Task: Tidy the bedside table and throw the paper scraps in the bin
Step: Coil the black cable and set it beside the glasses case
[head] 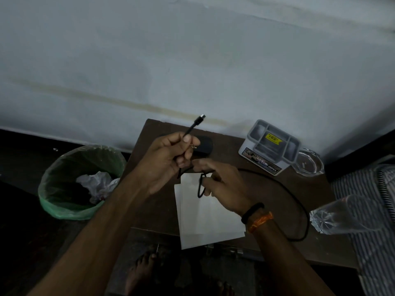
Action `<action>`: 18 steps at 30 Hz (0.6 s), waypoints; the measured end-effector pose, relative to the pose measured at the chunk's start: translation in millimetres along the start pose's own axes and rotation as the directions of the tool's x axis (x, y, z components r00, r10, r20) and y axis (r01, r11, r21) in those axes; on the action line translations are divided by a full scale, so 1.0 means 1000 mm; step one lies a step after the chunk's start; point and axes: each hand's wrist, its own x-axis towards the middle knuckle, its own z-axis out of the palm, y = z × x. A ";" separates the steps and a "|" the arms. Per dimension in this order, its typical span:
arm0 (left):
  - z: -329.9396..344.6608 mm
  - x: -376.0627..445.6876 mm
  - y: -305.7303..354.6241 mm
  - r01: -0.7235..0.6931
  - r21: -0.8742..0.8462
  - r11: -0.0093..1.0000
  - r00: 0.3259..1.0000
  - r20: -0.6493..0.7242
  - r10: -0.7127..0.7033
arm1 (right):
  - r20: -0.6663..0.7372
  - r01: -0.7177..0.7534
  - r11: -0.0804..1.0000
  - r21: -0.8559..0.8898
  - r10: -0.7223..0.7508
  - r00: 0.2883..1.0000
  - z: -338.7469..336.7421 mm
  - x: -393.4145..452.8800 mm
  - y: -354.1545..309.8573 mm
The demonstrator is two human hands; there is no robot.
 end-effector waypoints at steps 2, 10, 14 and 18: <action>0.002 0.002 0.002 -0.009 -0.102 0.995 1.000 -0.010 0.008 | -0.033 0.018 0.991 0.132 -0.014 0.999 0.005 0.000 -0.010; -0.003 0.002 0.021 -0.132 -0.426 0.895 0.990 -0.017 0.138 | -0.008 0.040 0.934 -0.354 -0.045 0.999 -0.003 -0.001 -0.022; 0.002 -0.003 0.022 -0.127 -0.357 0.926 0.986 0.056 0.157 | -0.091 0.052 0.816 -0.575 -0.127 0.988 -0.003 -0.002 -0.029; 0.014 -0.006 0.017 -0.075 -0.300 0.951 0.981 0.148 0.124 | -0.096 0.119 0.904 -0.411 -0.172 0.980 0.003 0.002 -0.043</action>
